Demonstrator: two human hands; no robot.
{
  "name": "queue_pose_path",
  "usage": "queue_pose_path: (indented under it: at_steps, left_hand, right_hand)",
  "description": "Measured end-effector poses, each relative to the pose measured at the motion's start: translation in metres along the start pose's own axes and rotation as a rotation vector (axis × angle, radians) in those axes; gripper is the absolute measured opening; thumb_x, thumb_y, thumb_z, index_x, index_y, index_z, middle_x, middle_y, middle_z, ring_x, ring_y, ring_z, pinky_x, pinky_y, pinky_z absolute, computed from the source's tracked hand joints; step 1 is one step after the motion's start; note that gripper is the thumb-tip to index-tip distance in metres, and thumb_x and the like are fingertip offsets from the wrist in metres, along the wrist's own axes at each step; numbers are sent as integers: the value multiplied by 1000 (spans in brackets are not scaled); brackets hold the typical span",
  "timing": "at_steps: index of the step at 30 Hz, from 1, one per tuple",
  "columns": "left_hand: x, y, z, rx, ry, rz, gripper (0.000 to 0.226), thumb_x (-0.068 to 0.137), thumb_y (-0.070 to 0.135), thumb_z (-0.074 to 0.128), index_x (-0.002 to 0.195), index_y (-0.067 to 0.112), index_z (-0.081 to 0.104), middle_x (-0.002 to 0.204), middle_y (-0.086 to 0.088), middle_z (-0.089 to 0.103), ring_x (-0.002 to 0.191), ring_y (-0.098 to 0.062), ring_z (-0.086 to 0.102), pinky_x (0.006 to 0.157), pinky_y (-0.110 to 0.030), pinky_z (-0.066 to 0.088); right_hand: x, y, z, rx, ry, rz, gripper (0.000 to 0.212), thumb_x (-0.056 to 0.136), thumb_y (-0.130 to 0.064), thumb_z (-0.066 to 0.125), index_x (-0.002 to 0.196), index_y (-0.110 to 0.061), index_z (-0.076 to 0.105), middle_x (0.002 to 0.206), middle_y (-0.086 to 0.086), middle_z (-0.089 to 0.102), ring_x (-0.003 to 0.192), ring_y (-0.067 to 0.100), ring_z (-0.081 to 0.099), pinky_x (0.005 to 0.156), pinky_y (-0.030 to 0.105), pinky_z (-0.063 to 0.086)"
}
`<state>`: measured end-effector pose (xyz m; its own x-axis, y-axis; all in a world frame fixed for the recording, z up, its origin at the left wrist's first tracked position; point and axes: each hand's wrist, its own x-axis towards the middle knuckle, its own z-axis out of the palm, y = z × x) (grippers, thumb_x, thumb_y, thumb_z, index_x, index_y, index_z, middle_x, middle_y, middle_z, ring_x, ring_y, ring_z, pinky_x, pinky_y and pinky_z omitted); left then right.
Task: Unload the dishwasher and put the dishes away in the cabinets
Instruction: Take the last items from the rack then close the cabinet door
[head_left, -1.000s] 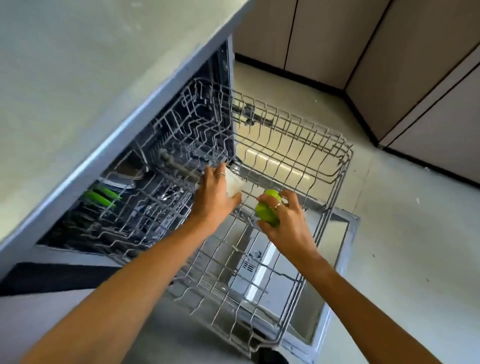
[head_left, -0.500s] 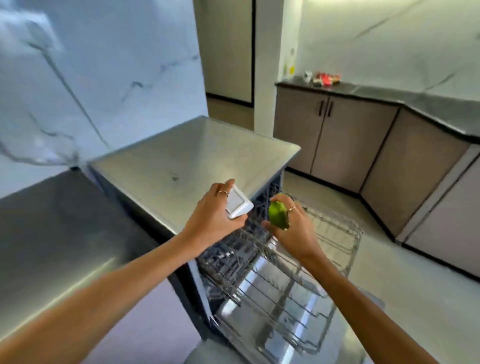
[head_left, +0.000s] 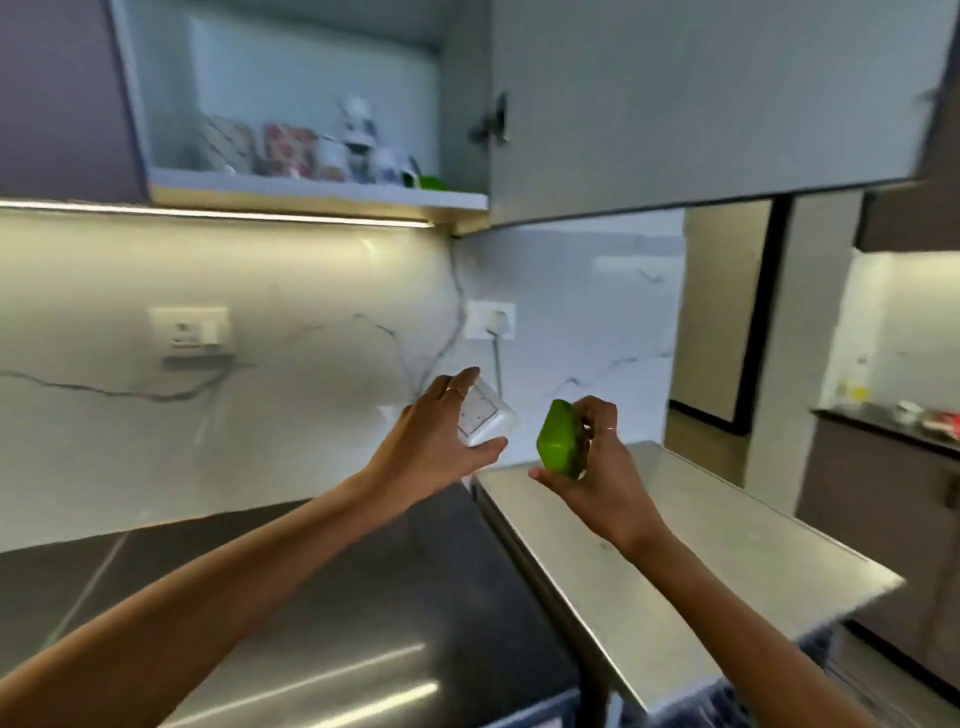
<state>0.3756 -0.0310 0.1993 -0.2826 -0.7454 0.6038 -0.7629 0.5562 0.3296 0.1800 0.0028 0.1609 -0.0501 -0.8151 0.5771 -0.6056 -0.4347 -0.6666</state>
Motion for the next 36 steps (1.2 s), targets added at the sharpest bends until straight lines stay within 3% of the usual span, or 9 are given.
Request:
queue_pose_path:
  at_steps: [9,14,19,23,27,32,36]
  left_hand:
    - [18,-59,-132,378,214,31,92,77,49,70,149,19,21,144,-4,40,125,-22,48,99,-33,44]
    - [37,-94,-197,379,290,-55,97,74,48,73,149,19,20,148,-2,38,130,-21,42,104,-32,37]
    - [89,-119,-248,439,371,-50,85,76,40,74,145,12,32,141,-9,45,124,-26,47,98,-27,36]
    - [142,-136,-272,448,403,-45,82,78,37,74,144,11,32,139,-10,46,120,-24,49,93,-28,40]
    - [189,-150,-286,432,345,-66,81,81,32,73,146,12,29,134,-11,49,113,-22,51,84,-25,42]
    - [230,-163,-297,372,144,-140,64,85,25,69,139,11,36,123,-10,54,104,-21,56,82,-28,50]
    - [245,-173,-303,374,-55,-221,52,86,23,68,131,9,46,119,-5,57,107,-20,56,85,-23,48]
  right_hand:
    - [101,-97,66,172,-90,-268,76,71,-20,81,129,-17,33,122,3,50,108,17,54,93,31,50]
    - [168,-144,97,196,-38,-473,80,66,-23,85,128,-13,35,124,10,51,111,26,54,92,44,50]
    - [241,-181,105,208,43,-650,77,64,-21,87,125,-11,41,121,10,55,107,25,55,91,41,49]
    - [296,-203,110,116,5,-720,72,66,-25,85,124,-22,42,118,1,54,99,21,55,78,28,45]
    - [339,-222,118,74,-111,-806,66,69,-22,83,121,-25,43,118,-1,53,92,14,52,66,11,41]
    - [381,-235,126,56,-228,-859,62,69,-22,83,120,-23,46,115,-2,56,100,17,55,83,28,50]
    - [403,-241,134,65,-317,-843,60,70,-23,82,119,-27,47,97,-21,51,89,3,54,74,14,47]
